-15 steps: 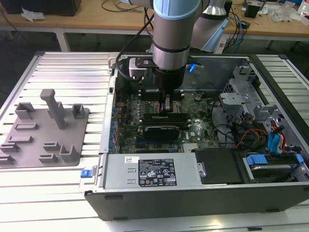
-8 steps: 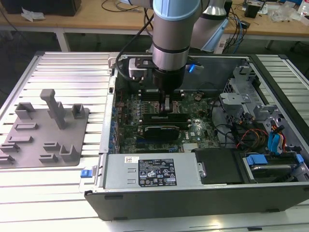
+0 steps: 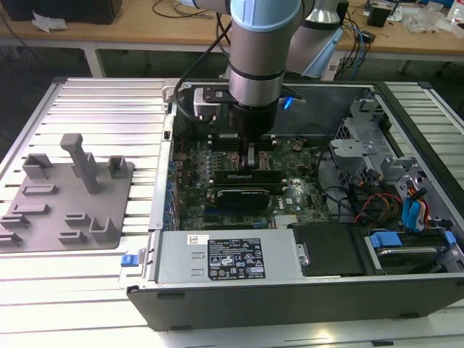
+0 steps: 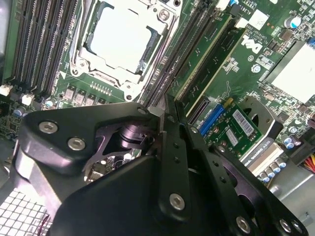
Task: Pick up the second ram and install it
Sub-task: 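Insert the second ram into the second slot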
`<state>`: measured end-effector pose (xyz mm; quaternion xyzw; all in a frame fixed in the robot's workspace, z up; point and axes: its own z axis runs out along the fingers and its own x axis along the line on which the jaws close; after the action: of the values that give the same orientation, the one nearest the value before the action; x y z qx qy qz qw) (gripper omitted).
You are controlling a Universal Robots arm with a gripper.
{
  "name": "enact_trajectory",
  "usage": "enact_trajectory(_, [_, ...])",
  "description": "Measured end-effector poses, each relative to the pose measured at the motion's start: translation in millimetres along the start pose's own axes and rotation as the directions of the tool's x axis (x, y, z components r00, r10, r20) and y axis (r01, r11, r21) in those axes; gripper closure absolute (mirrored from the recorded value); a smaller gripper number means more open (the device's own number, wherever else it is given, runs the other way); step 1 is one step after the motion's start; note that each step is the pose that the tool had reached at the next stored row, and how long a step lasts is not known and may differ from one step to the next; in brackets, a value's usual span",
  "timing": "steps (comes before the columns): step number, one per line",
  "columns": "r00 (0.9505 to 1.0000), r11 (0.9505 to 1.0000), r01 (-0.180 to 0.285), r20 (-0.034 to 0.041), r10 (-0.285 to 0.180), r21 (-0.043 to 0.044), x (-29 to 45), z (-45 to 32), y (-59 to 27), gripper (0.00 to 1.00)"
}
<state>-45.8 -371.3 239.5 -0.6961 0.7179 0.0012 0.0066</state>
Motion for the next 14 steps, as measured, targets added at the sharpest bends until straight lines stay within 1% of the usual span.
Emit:
enact_trajectory(2, [1.0, 1.0, 0.0, 0.0001, 0.0, 0.0, 0.0, 0.1, -0.1, 0.91])
enact_trajectory(5, [0.9999, 0.9999, 0.015, 0.0001, -0.015, -0.0002, 0.0, 0.4, -0.1, 0.91])
enact_trajectory(10, [0.9999, 0.9999, 0.015, 0.0007, -0.015, 0.0, 1.9, 1.1, -0.2, 0.91])
enact_trajectory(14, [0.9999, 0.9999, 0.015, 0.0008, -0.015, -0.0002, 1.9, 2.0, -0.2, 0.91])
